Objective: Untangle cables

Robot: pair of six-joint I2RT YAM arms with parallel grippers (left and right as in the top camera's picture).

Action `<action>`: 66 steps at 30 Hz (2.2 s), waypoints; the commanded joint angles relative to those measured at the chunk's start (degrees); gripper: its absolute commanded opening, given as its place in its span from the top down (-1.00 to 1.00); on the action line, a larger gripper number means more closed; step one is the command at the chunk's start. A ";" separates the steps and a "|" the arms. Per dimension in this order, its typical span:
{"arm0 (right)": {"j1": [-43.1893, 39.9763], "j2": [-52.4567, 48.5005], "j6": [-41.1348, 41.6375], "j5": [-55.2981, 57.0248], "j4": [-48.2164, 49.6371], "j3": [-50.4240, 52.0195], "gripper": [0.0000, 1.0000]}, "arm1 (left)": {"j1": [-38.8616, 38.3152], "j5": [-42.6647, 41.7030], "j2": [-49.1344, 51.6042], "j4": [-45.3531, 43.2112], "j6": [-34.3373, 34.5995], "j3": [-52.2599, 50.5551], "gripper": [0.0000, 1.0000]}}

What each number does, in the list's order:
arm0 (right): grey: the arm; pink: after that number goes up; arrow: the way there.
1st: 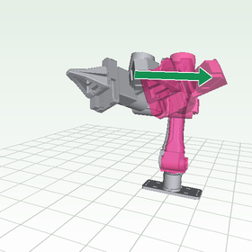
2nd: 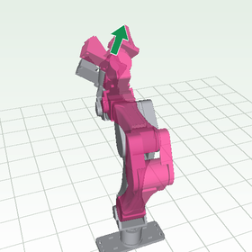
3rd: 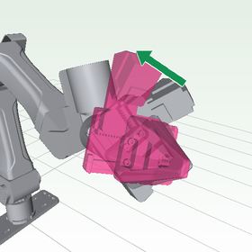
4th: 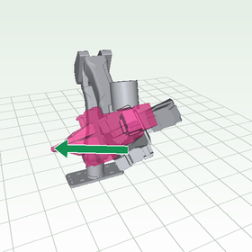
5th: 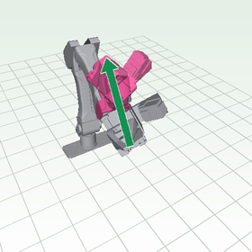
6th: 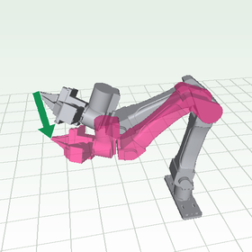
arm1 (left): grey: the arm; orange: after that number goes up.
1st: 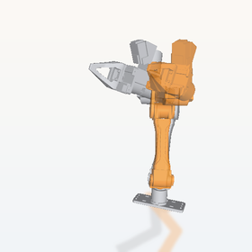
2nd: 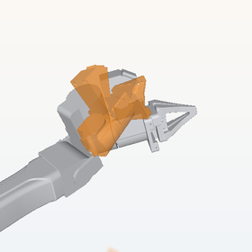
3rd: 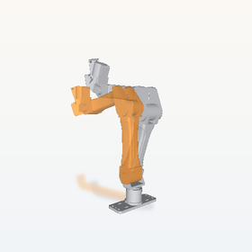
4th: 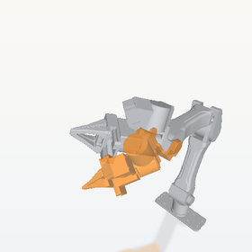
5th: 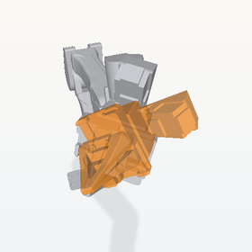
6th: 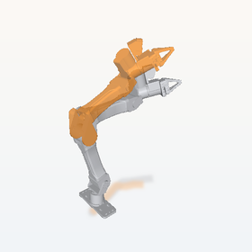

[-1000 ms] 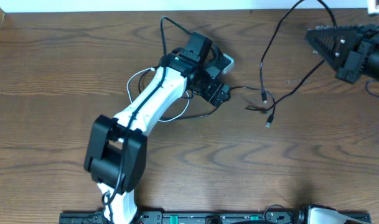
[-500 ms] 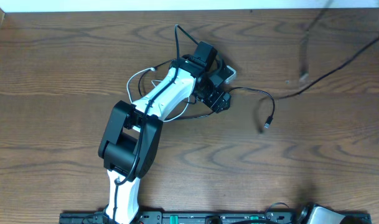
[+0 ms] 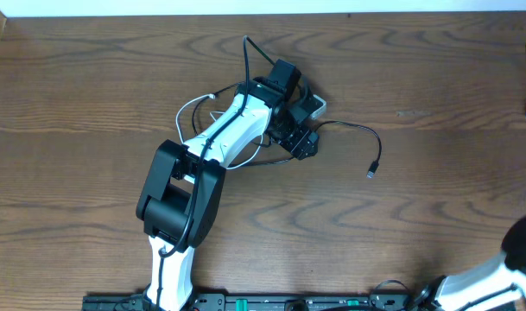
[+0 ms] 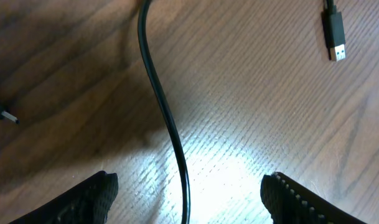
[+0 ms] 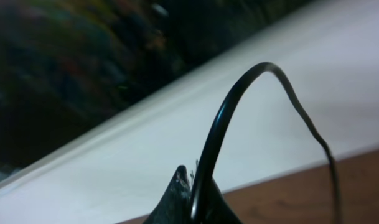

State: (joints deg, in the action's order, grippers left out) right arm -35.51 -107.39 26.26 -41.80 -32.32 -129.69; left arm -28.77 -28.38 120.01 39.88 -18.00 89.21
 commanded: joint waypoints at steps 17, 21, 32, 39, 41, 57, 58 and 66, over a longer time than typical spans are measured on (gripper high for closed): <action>-0.85 -32.94 -3.82 21.77 -4.20 -3.04 -0.66 | -0.07 -0.52 -0.09 0.57 3.10 -0.37 -0.58; -1.09 -32.65 -3.85 20.55 -8.57 -3.08 -0.99 | -0.07 -0.52 -0.09 0.57 3.10 -0.37 -0.58; -1.55 -19.85 -2.73 33.14 -39.69 -3.13 -0.98 | -0.07 -0.57 -0.11 0.59 3.10 -0.37 -0.57; -0.24 -18.51 -5.99 37.59 -46.12 -2.89 -0.99 | -0.02 -0.55 -0.33 1.86 3.10 -0.35 -0.58; 0.09 -18.95 -6.05 35.91 -44.06 -2.71 -0.99 | -0.02 -0.55 -0.59 2.56 3.10 -0.35 -0.57; 20.15 -19.02 -29.70 16.37 -50.60 -2.64 -0.94 | 7.58 19.58 -25.49 13.42 28.33 3.56 -0.50; 21.84 -19.02 -29.55 17.66 -50.62 -2.64 -0.94 | 8.72 21.29 -26.40 15.34 31.17 3.56 -0.50; 29.20 -19.04 -22.67 25.57 -49.55 -2.62 -0.97 | 14.60 23.58 -24.85 19.96 38.05 -2.03 -0.50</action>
State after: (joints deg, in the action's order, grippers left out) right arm -6.31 -126.21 0.43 -20.25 -82.08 -132.38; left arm -14.63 -7.46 92.33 60.40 14.41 90.96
